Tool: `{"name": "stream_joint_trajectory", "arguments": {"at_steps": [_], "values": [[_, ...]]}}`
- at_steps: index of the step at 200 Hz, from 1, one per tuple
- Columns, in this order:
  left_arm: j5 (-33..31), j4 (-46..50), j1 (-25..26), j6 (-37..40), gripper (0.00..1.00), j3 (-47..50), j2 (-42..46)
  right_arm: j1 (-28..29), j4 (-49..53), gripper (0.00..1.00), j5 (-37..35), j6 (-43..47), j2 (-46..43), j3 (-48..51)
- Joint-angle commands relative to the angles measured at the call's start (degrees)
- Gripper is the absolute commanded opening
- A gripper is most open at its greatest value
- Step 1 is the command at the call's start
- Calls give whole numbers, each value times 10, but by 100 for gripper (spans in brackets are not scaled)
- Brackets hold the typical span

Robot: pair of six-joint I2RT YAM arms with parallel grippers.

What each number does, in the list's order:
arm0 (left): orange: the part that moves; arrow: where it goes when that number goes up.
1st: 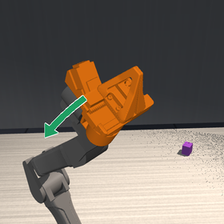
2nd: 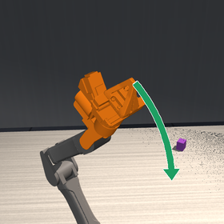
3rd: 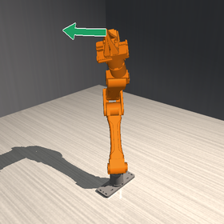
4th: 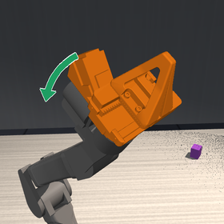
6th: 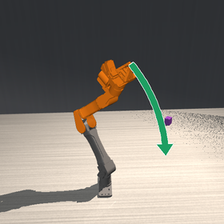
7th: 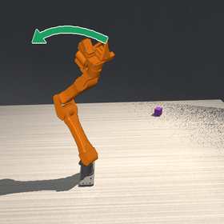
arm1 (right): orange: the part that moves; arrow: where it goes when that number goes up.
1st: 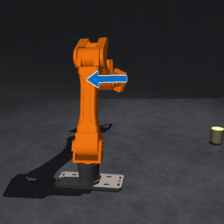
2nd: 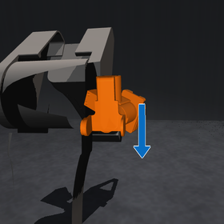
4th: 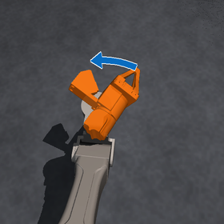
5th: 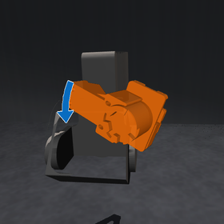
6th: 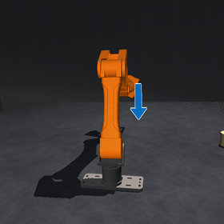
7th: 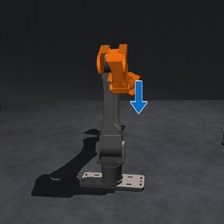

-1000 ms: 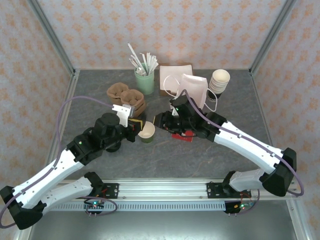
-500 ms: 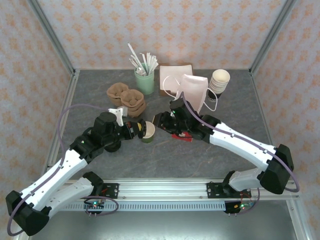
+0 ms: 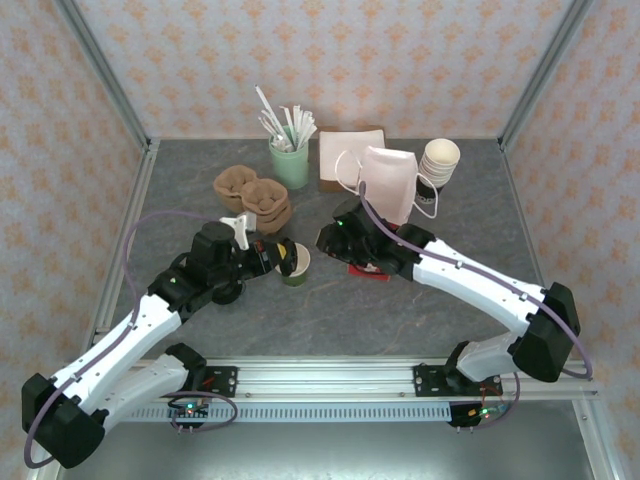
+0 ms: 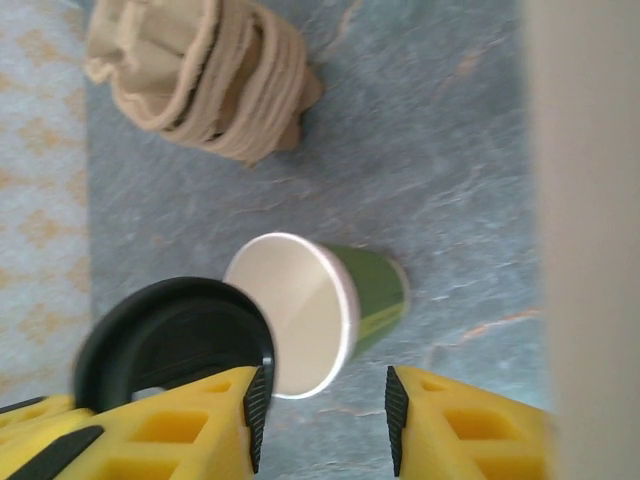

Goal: Pack the takeout coffee

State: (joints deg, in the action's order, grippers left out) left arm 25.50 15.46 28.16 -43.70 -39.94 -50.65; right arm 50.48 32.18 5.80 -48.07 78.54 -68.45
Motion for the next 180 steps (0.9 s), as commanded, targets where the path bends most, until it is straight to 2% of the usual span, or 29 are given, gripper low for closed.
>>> {"name": "stream_joint_trajectory", "arguments": {"at_steps": [1,106,124,155,180], "values": [[13,-24,-7,-3,6,3,-7,1,95,39,-68,28,-24,-22],[20,-55,-11,-9,6,13,-29,-48,202,41,-107,70,-86,-26],[22,-64,-11,-12,6,15,-31,-48,179,41,-56,61,-97,-26],[29,-86,-19,-22,6,24,-39,-45,45,41,87,19,-104,2],[39,-102,-23,-32,6,31,-45,-22,6,40,113,0,-95,-3]]}}
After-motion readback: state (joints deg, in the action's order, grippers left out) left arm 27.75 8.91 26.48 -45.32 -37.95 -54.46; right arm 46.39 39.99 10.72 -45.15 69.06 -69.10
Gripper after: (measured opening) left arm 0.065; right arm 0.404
